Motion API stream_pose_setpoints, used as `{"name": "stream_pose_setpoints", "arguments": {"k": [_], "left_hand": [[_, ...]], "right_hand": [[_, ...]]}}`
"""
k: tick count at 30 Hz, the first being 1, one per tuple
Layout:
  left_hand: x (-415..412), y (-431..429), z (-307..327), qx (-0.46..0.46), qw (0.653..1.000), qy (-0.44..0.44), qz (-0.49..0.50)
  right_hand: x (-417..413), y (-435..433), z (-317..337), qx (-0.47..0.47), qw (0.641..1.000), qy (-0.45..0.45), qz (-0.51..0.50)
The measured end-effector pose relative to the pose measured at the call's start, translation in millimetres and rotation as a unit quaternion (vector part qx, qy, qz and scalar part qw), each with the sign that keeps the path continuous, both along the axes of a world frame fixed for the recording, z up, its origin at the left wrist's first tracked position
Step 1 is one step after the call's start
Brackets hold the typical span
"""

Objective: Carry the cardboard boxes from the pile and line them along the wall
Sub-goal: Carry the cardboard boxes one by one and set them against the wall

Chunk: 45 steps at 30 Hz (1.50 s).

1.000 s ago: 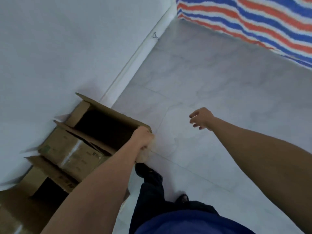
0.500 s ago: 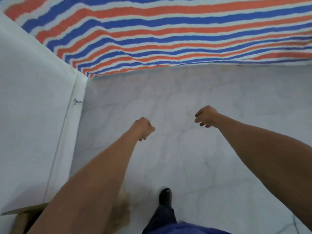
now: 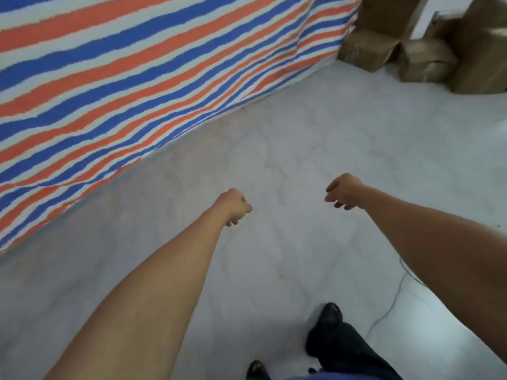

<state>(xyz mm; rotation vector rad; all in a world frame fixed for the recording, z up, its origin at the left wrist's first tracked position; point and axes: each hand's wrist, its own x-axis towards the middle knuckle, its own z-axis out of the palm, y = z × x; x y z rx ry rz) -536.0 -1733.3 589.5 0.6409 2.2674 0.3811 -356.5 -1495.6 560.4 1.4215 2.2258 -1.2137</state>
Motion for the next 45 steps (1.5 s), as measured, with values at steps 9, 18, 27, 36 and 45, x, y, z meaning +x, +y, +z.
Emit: {"name": "stream_pose_setpoints", "arguments": {"k": [9, 18, 27, 36, 45], "left_hand": [[26.6, 274.3, -12.3, -0.027, 0.991, -0.029, -0.127], [15.2, 494.5, -5.1, -0.011, 0.979, -0.021, -0.203], [-62.8, 714.0, -15.1, -0.057, 0.960, -0.016, -0.273], [-52.1, 966.0, 16.2, 0.005, 0.939, 0.012, -0.343], [23.2, 1209.4, -17.9, -0.054, 0.923, -0.014, -0.380]], "right_hand": [[64.6, 225.8, -7.0, -0.023, 0.994, -0.017, -0.105], [65.6, 432.8, 12.6, 0.008, 0.984, 0.003, -0.178], [25.0, 605.4, -4.8, -0.031, 0.972, -0.008, -0.233], [57.7, 795.2, 16.7, 0.003, 0.944, 0.014, -0.330], [139.6, 1028.1, -22.1, -0.036, 0.932, -0.012, -0.359]]}}
